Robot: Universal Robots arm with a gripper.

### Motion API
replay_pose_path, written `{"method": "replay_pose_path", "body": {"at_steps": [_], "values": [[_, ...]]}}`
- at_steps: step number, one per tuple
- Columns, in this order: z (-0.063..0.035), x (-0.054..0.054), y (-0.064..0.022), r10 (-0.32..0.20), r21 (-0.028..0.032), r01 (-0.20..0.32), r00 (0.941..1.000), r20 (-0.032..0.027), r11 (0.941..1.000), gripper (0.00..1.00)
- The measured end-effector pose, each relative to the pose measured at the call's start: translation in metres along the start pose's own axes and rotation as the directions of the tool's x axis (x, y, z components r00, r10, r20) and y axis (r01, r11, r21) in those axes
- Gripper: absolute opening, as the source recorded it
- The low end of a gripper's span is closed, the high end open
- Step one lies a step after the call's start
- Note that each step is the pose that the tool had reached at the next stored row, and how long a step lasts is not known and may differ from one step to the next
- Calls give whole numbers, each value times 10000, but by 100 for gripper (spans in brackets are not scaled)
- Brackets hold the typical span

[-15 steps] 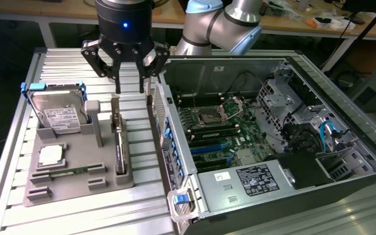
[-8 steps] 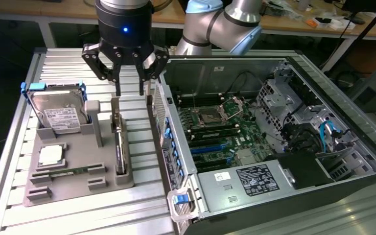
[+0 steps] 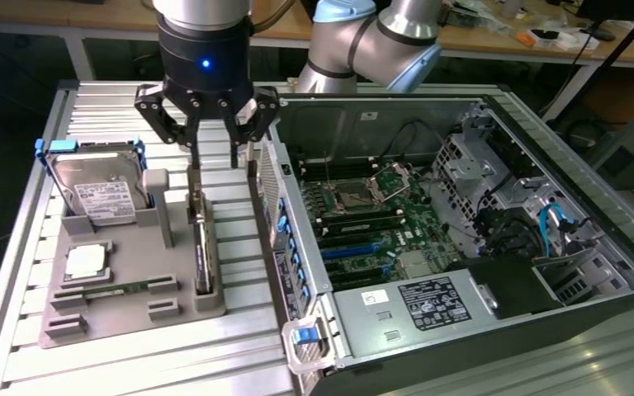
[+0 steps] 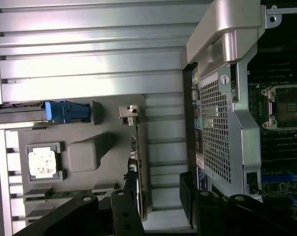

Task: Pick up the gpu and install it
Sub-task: 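Pick up the gpu and move the gpu toward the slot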

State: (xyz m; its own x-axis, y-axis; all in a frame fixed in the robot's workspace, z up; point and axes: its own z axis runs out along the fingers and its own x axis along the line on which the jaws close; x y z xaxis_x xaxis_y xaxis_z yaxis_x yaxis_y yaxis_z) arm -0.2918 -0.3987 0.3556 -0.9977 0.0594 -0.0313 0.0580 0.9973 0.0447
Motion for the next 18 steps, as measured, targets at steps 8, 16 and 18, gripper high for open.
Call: {"method": "replay_pose_path", "body": {"at_steps": [8,16,18], "values": [[155,47,-10,0,1,0,10000,-1,10000,48],[247,67,-15,0,0,0,10000,0,10000,48],[247,67,-15,0,1,0,10000,-1,10000,48]]}}
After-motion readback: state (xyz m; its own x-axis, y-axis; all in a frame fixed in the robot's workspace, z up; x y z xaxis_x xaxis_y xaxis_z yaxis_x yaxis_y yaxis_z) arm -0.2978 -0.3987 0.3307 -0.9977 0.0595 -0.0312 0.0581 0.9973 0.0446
